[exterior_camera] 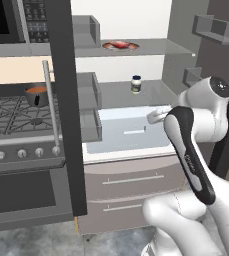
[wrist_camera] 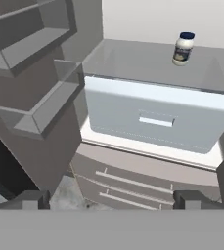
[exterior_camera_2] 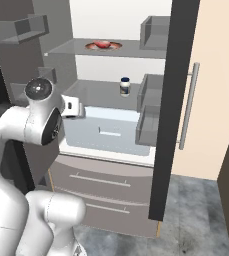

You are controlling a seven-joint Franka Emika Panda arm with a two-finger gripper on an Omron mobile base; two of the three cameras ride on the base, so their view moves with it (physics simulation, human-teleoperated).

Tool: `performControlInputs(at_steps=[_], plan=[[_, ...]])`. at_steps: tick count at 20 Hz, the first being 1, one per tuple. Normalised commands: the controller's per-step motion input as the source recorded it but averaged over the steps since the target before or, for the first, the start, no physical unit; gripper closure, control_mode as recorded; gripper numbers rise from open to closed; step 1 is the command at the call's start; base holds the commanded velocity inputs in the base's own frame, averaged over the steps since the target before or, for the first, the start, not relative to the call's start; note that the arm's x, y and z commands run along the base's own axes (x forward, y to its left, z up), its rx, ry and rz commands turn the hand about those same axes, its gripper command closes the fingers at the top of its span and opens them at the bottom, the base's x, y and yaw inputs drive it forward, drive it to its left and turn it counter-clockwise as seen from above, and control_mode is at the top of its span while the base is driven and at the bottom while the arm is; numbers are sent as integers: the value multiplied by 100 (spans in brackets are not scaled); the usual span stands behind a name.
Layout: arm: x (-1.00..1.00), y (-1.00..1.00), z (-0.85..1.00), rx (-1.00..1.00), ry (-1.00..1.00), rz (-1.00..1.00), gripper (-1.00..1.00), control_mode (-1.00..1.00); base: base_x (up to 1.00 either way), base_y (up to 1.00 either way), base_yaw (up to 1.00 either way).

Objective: Retrieve the steak from the fridge and place it on the saucepan with marinade on the stove.

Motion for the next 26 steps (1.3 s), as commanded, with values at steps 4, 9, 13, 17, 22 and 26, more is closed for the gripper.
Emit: performControlInputs(at_steps=[4, 9, 13, 17, 22, 26], plan=[[2, 0, -2, 0, 0, 4, -100, -100, 0, 0, 0], [9, 0, 0, 0, 0, 0, -100, 100, 3, 0, 0], [0, 0, 0, 0, 0, 0, -100, 100, 51, 0, -9], [0, 0, 0, 0, 0, 0, -100, 100, 88, 0, -11], [0, 0, 0, 0, 0, 0, -100, 100, 100, 1, -12], [0, 0, 0, 0, 0, 0, -100, 100, 100, 23, -12]])
